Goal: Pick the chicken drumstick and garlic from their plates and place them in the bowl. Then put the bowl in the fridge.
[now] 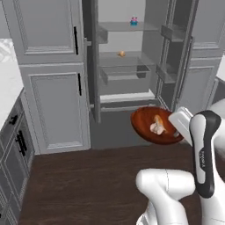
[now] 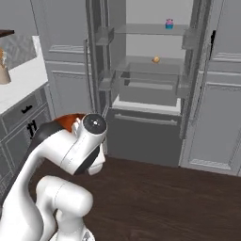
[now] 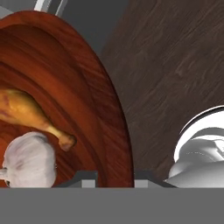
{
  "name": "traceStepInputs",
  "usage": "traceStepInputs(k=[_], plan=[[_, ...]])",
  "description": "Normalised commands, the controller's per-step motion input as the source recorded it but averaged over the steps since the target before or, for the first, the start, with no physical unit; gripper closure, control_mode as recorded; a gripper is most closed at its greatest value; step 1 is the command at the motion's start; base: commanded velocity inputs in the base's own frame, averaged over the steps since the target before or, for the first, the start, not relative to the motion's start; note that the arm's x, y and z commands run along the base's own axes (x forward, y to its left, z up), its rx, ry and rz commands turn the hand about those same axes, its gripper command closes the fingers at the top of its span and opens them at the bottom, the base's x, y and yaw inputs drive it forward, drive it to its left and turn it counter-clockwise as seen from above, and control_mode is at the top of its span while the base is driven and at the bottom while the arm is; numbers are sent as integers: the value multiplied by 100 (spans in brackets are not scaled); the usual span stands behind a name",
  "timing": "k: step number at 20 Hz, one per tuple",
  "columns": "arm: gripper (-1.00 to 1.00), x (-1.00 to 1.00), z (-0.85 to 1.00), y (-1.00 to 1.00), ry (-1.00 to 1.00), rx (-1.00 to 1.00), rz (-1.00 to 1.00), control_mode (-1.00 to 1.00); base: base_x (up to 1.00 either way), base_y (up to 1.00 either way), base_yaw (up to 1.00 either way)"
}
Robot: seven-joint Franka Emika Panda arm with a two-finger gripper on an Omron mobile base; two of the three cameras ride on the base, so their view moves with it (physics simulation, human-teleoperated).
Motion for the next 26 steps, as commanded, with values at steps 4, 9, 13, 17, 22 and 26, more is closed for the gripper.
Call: traceStepInputs(k=[4, 9, 13, 17, 22, 26], plan=[[100, 0, 0, 0, 0, 0, 0, 100, 69, -46, 3], [100, 0, 0, 0, 0, 0, 0, 100, 81, 19, -35], [100, 0, 0, 0, 0, 0, 0, 100, 69, 21, -30], [100, 0, 0, 0, 0, 0, 0, 100, 65, 38, -9], [100, 0, 0, 0, 0, 0, 0, 100, 78, 51, -1], [100, 0, 0, 0, 0, 0, 0, 100, 84, 14, 2]])
